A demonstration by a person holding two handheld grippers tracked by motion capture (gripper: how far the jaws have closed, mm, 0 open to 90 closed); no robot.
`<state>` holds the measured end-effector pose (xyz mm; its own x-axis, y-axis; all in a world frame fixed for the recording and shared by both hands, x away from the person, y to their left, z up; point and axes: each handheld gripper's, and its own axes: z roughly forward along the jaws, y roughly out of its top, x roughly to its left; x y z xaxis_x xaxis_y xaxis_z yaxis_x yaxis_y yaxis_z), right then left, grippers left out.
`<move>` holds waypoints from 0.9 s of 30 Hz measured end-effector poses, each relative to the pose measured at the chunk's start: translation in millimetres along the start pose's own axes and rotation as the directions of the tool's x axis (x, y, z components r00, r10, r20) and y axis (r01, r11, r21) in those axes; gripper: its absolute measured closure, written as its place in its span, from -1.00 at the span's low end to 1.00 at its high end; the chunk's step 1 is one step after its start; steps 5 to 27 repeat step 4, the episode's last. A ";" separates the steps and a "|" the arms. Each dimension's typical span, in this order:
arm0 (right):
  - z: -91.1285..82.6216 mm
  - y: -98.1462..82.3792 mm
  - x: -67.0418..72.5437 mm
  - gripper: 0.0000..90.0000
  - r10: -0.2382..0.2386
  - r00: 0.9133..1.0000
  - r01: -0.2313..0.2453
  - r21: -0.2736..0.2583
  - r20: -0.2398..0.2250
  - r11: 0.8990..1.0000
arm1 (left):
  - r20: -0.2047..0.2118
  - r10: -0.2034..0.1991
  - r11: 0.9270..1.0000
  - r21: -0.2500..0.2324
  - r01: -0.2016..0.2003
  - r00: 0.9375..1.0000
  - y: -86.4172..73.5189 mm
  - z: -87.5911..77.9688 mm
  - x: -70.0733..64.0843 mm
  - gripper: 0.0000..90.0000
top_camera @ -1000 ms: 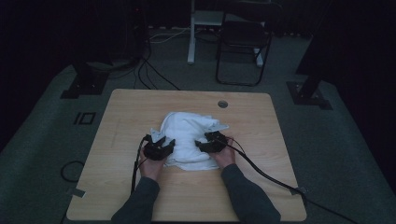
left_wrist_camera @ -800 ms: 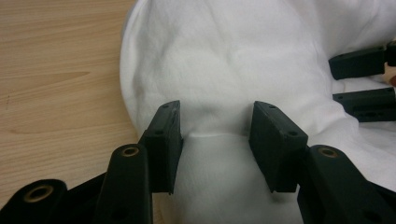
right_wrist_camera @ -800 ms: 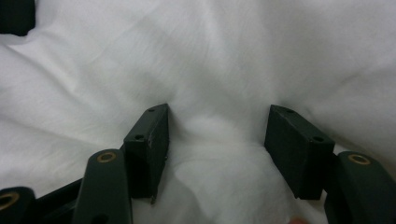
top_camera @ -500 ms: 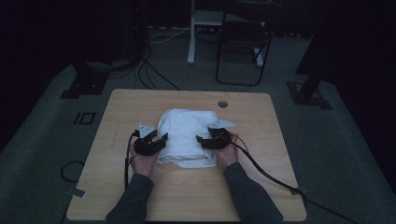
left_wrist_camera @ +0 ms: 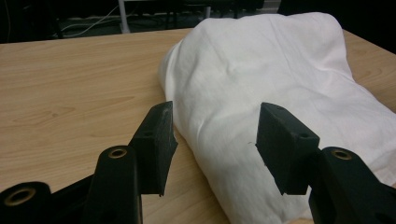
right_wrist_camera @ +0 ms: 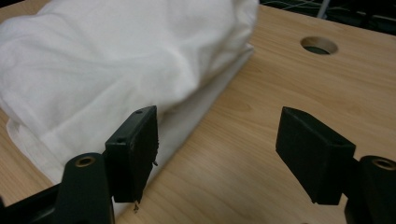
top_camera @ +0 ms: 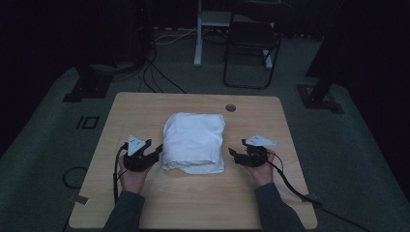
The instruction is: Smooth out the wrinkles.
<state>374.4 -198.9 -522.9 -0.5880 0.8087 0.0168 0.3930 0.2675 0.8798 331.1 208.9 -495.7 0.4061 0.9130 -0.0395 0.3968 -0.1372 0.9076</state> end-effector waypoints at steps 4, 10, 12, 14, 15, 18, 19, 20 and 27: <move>-8.0 -8.0 -7.0 -0.35 0.012 1.000 -0.012 0.003 0.014 1.000 | -0.003 0.003 1.000 0.002 -0.003 1.000 -1.5 -3.0 1.6 0.04; -8.0 -8.0 -7.0 -0.35 0.012 1.000 -0.012 0.003 0.014 1.000 | -0.003 0.003 1.000 0.002 -0.003 1.000 -1.5 -3.0 1.6 0.04; -8.0 -8.0 -7.0 -0.35 0.012 1.000 -0.012 0.003 0.014 1.000 | -0.003 0.003 1.000 0.002 -0.003 1.000 -1.5 -3.0 1.6 0.04; -8.0 -8.0 -7.0 -0.35 0.012 1.000 -0.012 0.003 0.014 1.000 | -0.003 0.003 1.000 0.002 -0.003 1.000 -1.5 -3.0 1.6 0.04; -8.0 -8.0 -7.0 -0.35 0.012 1.000 -0.012 0.003 0.014 1.000 | -0.003 0.003 1.000 0.002 -0.003 1.000 -1.5 -3.0 1.6 0.04; -8.0 -8.0 -7.0 -0.35 0.012 1.000 -0.012 0.003 0.014 1.000 | -0.003 0.003 1.000 0.002 -0.003 1.000 -1.5 -3.0 1.6 0.04; -8.0 -8.0 -7.0 -0.35 0.012 1.000 -0.012 0.003 0.014 1.000 | -0.003 0.003 1.000 0.002 -0.003 1.000 -1.5 -3.0 1.6 0.04; -8.0 -8.0 -7.0 -0.35 0.012 1.000 -0.012 0.003 0.014 1.000 | -0.003 0.003 1.000 0.002 -0.003 1.000 -1.5 -3.0 1.6 0.04; -8.0 -8.0 -7.0 -0.35 0.012 1.000 -0.012 0.003 0.014 1.000 | -0.003 0.003 1.000 0.002 -0.003 1.000 -1.5 -3.0 1.6 0.04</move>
